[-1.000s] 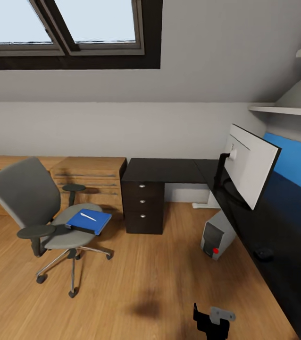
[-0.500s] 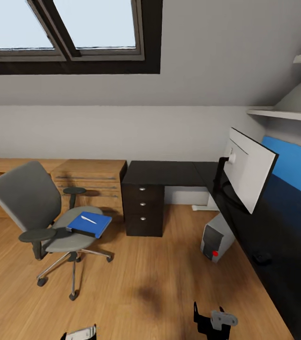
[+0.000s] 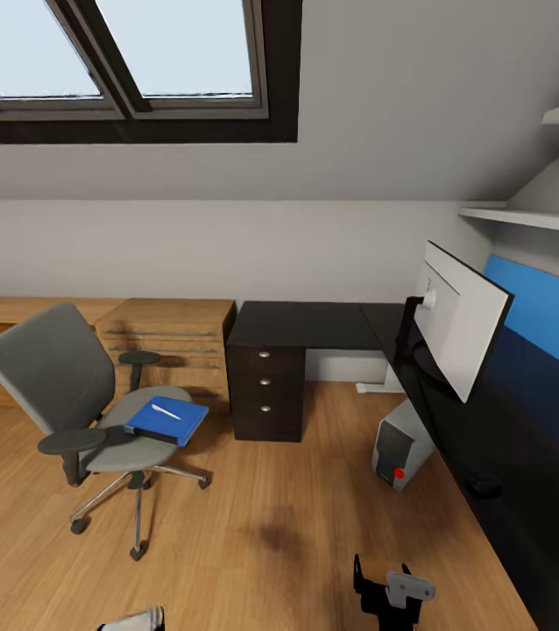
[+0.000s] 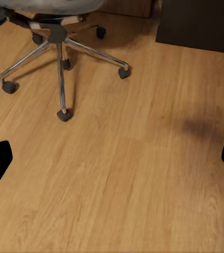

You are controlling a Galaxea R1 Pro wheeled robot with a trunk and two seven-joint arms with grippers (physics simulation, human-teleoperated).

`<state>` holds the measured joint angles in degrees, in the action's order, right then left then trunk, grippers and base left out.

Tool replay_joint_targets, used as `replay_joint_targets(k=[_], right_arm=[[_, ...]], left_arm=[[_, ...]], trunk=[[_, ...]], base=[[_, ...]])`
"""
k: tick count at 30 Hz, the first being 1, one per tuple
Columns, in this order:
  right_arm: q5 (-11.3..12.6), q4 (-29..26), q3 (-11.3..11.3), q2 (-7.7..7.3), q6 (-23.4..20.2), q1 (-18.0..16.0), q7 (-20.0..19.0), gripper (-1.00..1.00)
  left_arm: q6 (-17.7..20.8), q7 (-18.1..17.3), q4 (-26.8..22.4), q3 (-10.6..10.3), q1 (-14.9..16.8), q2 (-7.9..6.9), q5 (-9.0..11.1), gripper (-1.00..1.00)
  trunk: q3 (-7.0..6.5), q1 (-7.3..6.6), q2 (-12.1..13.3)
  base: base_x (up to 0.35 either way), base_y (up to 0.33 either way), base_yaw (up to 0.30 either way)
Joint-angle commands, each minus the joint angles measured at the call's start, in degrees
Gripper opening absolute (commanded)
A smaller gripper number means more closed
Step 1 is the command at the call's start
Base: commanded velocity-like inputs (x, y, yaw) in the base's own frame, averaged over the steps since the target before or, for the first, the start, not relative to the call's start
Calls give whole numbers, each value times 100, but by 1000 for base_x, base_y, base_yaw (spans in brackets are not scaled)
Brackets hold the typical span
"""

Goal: In the bedroom, organize the workspace by keeping the computer under the desk, ensuring the monitor is on the desk, placing the keyboard on the desk next to the monitor, placing the mouse on the desk next to the keyboard, moving the folder from the swivel chair onto the desk next to the mouse, stacking the notebook on top of the folder with the pen on top of the notebook, and positioning the swivel chair next to the desk.

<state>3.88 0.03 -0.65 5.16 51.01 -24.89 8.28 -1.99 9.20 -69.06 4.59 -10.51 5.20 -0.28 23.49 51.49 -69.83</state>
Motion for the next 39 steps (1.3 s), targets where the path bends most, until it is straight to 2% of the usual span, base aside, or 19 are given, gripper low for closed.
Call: replay_joint_targets(k=[1,2,4,5,6,7,8,11,13,16,17,21,25,31,39], right_arm=[[-17,-3178,4,420,-2620,35,829,100],[-27,-4025,4,431,-3477,147,938,100],[-31,-4914,4,438,-4381,324,1006,100],[-23,-5809,7,441,-5261,522,1046,100],[-15,-6245,8,441,-5666,622,1060,100],[14,-7041,11,441,-6354,798,1080,100],[73,-7643,16,437,-6849,932,1097,100],[182,-8200,40,416,-7390,1082,1112,100],[207,-8157,55,382,-7510,1118,1116,100],[220,-7719,71,222,-7585,1151,1127,100],[222,-7545,73,117,-7541,1158,1132,100],[225,-7365,82,-57,-7383,1165,1148,100],[226,-7290,207,-263,-7268,1168,1187,100],[227,-7270,525,-421,-7219,1170,1352,100],[227,-7271,802,-603,-7204,1170,1428,100]], left_arm=[[3076,9,-2046,-199,28,101,403,100],[3181,12,-2124,-207,98,167,458,100],[3255,15,-2173,-213,190,230,493,100],[3303,17,-2204,-216,266,273,516,100],[3321,18,-2213,-217,293,290,524,100],[3344,19,-2222,-216,335,315,538,100],[3355,20,-2212,-218,362,330,546,100],[3354,17,-2126,-216,395,343,550,100],[3349,10,-2086,-212,403,342,552,100],[3334,3,-2038,-207,414,338,549,100],[3325,0,-2022,-206,418,330,548,100],[3315,-3,-1988,-200,423,318,547,100],[3306,0,-1963,-200,425,316,545,100],[3256,2,-1872,-203,427,318,538,100],[3095,-5,-1813,-204,427,316,538,100]], trunk=[[-13,-22,38],[-31,-44,78],[-67,-88,159],[-85,-110,199],[-103,-132,239],[-121,-154,279],[-139,-176,319],[-139,-176,319],[-139,-176,319],[-139,-176,319],[-139,-176,319],[-139,-176,319],[-139,-176,319],[-139,-176,319],[-139,-176,319]], base=[[0,0,0],[0,0,0],[0,0,0],[0,0,0],[0,0,0],[0,0,0],[0,0,0],[0,0,0],[0,0,0],[0,0,0],[0,0,0],[0,0,0],[0,-21,0],[0,-183,0],[0,-254,0]])
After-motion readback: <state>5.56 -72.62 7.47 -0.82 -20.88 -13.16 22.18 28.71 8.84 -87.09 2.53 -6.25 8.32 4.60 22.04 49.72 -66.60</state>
